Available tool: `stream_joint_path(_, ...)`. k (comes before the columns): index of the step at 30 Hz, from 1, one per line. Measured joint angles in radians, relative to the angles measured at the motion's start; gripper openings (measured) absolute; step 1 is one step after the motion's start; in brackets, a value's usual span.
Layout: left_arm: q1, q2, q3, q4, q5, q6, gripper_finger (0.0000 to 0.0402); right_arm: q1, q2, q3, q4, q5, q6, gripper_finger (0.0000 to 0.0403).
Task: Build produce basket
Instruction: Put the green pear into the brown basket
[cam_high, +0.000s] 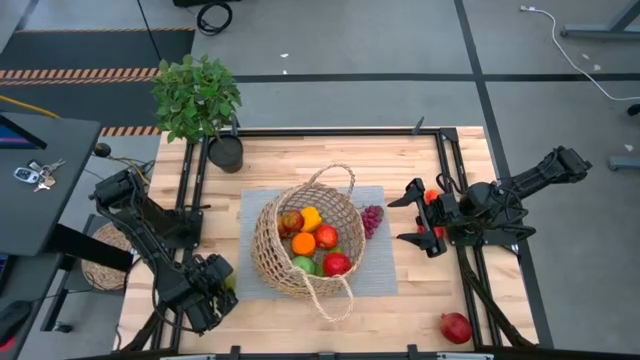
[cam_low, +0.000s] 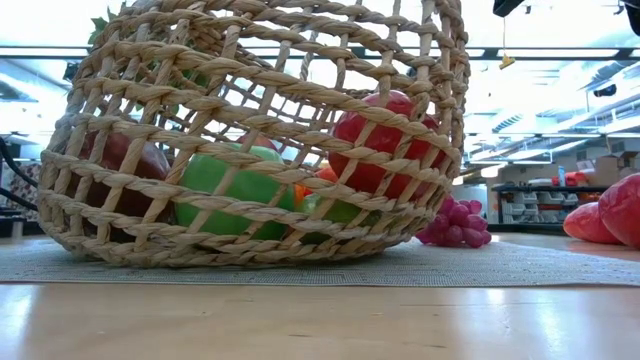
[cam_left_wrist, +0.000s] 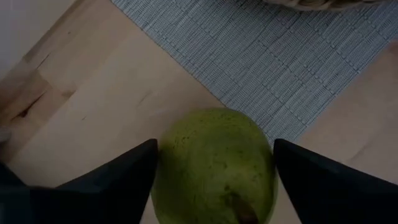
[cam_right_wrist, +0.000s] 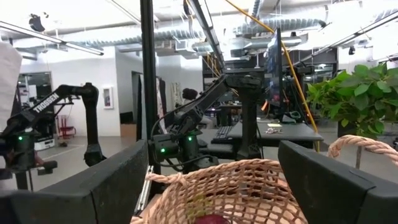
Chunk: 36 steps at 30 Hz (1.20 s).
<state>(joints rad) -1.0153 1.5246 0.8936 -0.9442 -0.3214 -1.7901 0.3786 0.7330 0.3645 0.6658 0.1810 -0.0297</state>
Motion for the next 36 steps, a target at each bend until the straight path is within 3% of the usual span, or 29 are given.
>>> stream_joint_path(6, 0.0, -0.001, 0.001, -0.006, -0.009, 0.004, 0.0255, 0.0, 0.0, 0.0, 0.001, 0.0, 0.001, 0.0364)
stream_joint_path(10, 0.0, -0.001, 0.002, -0.007, -0.007, 0.008, 0.0232, 0.004, 0.0, 0.0, 0.0, -0.001, 0.008, 0.0364)
stream_joint_path(25, 0.027, -0.001, 0.112, -0.018, 0.004, 0.148, 0.023, 0.015, 0.0, 0.0, -0.001, 0.006, 0.001, 0.0364)
stream_joint_path(36, 0.104, -0.001, 0.339, -0.123, -0.012, 0.315, 0.0229, 0.015, 0.0, 0.0, 0.014, 0.004, 0.006, 0.0364)
